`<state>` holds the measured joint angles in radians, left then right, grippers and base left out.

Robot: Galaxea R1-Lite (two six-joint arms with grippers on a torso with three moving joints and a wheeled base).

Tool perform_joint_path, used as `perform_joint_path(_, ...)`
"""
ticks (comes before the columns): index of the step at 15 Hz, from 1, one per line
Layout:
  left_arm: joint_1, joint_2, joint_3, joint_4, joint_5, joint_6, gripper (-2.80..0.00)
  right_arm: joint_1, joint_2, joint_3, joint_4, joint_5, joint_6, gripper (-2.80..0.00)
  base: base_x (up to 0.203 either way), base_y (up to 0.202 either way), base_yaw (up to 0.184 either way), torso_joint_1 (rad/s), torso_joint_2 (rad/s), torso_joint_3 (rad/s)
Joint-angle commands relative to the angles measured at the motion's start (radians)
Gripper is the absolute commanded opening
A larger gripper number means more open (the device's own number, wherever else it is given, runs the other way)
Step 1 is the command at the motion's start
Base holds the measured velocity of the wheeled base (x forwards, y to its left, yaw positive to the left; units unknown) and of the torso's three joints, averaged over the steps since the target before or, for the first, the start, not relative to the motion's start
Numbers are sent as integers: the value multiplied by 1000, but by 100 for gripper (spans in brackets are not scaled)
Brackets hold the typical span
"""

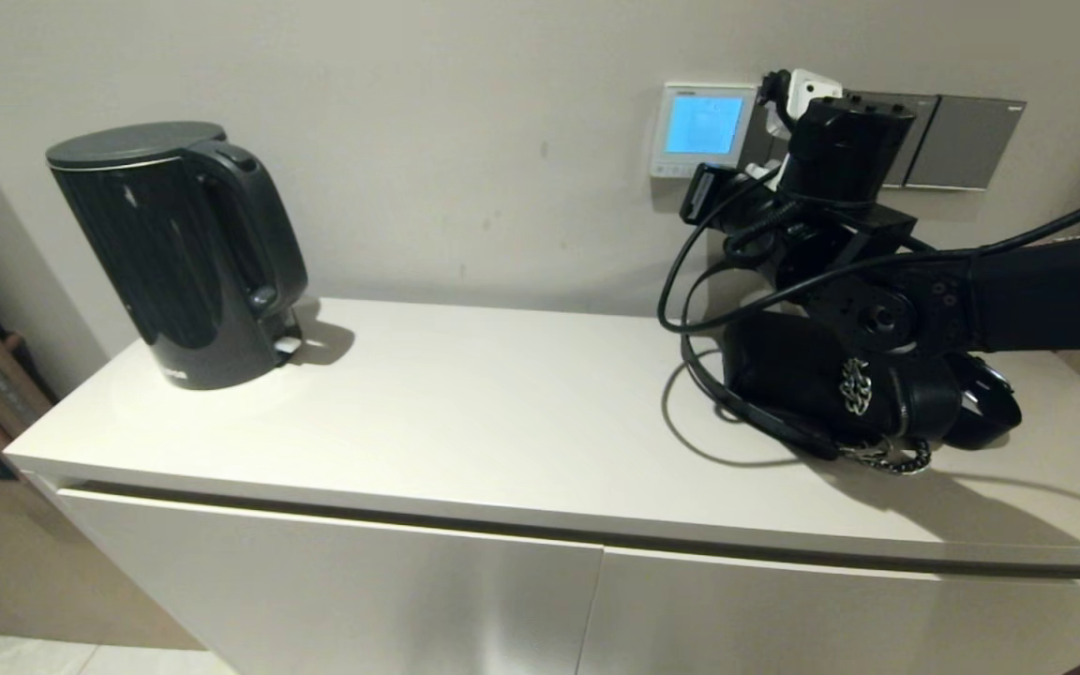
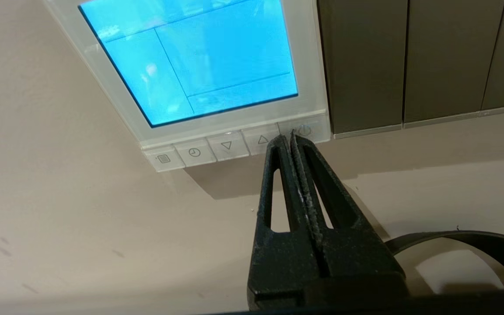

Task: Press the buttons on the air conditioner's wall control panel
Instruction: Turn off the central air conditioner

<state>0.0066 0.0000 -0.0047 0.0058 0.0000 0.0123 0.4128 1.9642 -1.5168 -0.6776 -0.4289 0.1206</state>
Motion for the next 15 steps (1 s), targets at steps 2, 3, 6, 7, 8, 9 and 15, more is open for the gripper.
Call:
perform_joint_path(2,1,2,0,0,0,0,-280,0,4,-2,-3,-2,1,-280,0,0,0,0,0,0)
perform_joint_path(3,0,2,0,0,1,0,-280,0,2,-2,-3,-1,1,-280,0,0,0,0,0,0)
perform_joint_path(6,1,2,0,0,1,0,-280,0,-4,1,-5,-1,1,-280,0,0,0,0,0,0)
perform_joint_path(7,0,2,0,0,0,0,-280,4,-10,4,-5,-2,1,-280,0,0,0,0,0,0)
perform_joint_path(8,0,2,0,0,0,0,-280,5,-24,8,-5,-3,1,-280,0,0,0,0,0,0)
perform_joint_path(9,0,2,0,0,1,0,-280,8,-40,13,-5,-3,1,-280,0,0,0,0,0,0)
perform_joint_path(15,1,2,0,0,0,0,-280,31,-99,50,-5,-4,-15,-280,0,0,0,0,0,0)
